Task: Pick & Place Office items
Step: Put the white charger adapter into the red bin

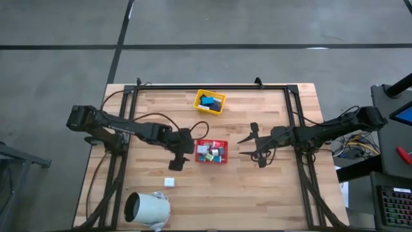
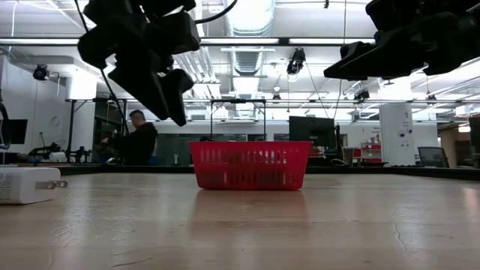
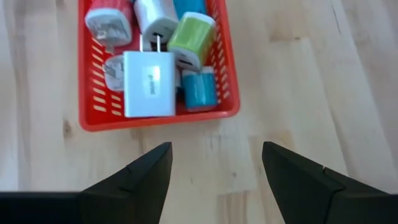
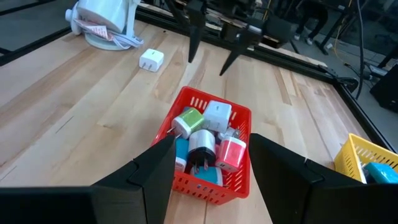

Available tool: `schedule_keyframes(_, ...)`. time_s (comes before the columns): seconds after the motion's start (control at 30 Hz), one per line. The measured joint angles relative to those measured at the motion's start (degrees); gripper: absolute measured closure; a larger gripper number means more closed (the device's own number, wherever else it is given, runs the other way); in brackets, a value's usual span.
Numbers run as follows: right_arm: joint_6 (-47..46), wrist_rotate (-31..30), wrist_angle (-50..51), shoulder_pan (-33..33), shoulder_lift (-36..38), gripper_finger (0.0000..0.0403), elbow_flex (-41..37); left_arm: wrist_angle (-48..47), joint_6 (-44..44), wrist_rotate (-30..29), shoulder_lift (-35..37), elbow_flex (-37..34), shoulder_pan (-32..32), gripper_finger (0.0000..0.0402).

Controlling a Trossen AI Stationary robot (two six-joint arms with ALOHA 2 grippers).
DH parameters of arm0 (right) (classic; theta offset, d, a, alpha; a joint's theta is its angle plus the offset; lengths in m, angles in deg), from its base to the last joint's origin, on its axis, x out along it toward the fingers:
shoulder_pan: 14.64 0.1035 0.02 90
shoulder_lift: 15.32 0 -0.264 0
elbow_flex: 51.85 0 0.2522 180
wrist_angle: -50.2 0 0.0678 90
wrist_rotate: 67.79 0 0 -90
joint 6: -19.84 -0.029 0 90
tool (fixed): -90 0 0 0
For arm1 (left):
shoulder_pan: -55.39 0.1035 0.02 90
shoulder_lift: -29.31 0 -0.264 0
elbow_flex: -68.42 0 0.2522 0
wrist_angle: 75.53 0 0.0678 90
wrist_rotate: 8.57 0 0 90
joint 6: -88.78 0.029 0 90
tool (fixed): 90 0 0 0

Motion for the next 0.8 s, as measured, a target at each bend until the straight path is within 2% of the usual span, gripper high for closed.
schedule_keyframes(0.8, -0.24, 0.01, -0.02, 0.0, 0.02, 0.0202, 0.0, -6.73, -7.17, -2.21, 3.54, -0.04, -6.1, 0.0147)
